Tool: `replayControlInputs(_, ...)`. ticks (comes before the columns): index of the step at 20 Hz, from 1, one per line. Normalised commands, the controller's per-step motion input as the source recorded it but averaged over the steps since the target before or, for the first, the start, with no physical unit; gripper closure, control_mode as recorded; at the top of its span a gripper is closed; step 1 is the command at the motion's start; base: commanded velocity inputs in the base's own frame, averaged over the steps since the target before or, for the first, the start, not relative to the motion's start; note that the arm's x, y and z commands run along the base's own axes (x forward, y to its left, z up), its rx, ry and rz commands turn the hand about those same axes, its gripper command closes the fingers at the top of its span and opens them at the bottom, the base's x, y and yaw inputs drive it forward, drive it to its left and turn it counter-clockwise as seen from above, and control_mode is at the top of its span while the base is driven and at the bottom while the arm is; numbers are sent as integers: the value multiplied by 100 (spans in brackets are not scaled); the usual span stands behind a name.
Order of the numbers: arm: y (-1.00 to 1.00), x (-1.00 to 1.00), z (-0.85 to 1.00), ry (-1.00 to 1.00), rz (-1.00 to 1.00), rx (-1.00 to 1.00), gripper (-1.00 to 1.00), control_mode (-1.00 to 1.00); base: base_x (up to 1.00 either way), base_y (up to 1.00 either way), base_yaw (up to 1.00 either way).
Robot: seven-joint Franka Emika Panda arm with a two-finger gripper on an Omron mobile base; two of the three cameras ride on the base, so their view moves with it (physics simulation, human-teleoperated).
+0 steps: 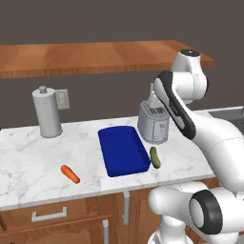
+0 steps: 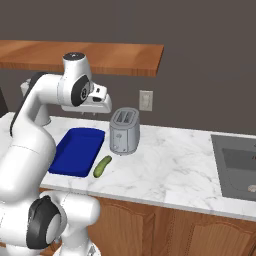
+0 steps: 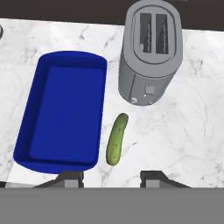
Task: Place the two vegetables and bowl onto the tray for setting up a vegetable dip station.
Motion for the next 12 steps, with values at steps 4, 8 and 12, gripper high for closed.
replayControlInputs(4,0,0,0,0,0,0,-100,100,0,0,0)
replayControlInputs(8,0,0,0,0,0,0,-100,100,0,0,0)
replayControlInputs(12,0,0,0,0,0,0,-100,100,0,0,0)
